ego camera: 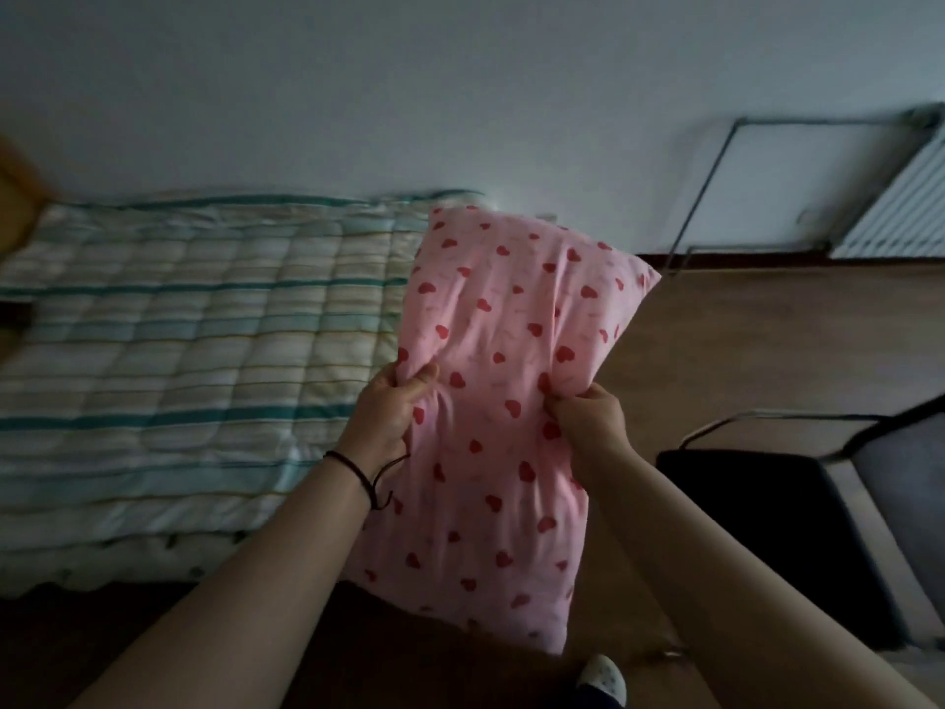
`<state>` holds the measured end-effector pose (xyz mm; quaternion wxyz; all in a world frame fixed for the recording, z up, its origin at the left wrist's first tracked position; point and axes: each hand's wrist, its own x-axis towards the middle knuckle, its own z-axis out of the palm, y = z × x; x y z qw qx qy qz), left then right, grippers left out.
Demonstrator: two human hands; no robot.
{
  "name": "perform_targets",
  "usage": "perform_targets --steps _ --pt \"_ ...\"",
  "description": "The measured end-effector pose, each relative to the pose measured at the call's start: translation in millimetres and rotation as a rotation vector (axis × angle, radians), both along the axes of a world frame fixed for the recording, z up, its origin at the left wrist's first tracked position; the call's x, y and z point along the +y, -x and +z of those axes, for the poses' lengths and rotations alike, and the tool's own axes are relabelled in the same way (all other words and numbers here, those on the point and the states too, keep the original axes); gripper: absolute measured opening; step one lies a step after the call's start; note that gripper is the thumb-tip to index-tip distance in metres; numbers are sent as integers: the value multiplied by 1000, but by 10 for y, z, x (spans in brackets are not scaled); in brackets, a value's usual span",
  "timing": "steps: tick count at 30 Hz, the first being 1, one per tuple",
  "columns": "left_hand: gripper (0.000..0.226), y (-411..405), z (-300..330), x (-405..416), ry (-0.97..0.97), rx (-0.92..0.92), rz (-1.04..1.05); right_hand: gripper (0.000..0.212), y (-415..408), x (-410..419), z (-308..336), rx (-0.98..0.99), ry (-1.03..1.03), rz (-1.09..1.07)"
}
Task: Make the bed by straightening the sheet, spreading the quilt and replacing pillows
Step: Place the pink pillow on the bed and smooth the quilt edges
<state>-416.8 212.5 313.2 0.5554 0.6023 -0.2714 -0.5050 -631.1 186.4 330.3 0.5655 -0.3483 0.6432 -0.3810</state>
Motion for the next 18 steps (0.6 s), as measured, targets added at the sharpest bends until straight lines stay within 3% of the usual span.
perform_targets --steps 7,11,18 --pt "13 -1664 408 945 41 -48 166 12 -1787 508 193 10 21 166" --pt "46 -2585 594 1292 66 -42 225 4 -2751 680 347 -4 33 264" --pt "32 -3874 726 1475 64 -30 326 5 -4205 600 506 28 74 419"
